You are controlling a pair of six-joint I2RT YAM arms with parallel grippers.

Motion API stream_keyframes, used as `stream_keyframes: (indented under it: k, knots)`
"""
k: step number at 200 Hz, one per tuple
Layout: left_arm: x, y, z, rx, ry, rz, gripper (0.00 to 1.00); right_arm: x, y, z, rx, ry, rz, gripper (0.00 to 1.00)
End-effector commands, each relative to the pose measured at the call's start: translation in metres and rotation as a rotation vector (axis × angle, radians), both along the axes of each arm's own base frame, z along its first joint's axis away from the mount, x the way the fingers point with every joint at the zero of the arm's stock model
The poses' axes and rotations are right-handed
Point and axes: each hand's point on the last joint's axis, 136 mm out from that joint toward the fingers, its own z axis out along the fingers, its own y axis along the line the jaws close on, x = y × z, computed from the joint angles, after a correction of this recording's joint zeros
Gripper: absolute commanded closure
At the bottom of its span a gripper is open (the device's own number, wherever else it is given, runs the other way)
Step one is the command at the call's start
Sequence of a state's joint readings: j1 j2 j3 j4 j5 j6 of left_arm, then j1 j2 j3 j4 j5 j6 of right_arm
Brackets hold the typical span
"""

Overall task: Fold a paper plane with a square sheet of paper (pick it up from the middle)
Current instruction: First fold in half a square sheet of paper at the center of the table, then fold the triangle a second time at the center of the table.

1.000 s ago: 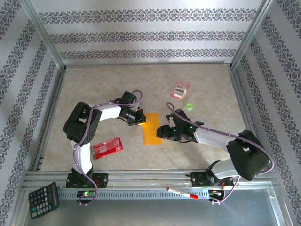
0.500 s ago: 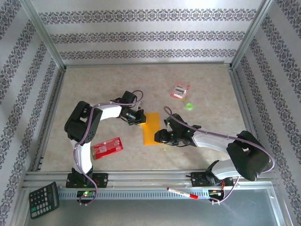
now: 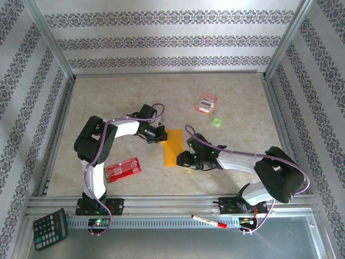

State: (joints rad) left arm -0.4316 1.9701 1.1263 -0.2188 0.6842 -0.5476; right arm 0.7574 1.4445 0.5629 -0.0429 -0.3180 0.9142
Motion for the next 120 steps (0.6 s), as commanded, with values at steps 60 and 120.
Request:
stream_keyframes:
  k: [60,120]
  knots:
    - [-0.025,0.014,-0.036,0.102,0.106,-0.028,1.0,0.018,0.02,0.007,0.04,-0.041,0.002,0.52]
    - [-0.024,0.014,-0.035,0.102,0.103,-0.031,1.0,0.022,0.025,0.016,0.068,-0.062,0.023,0.52]
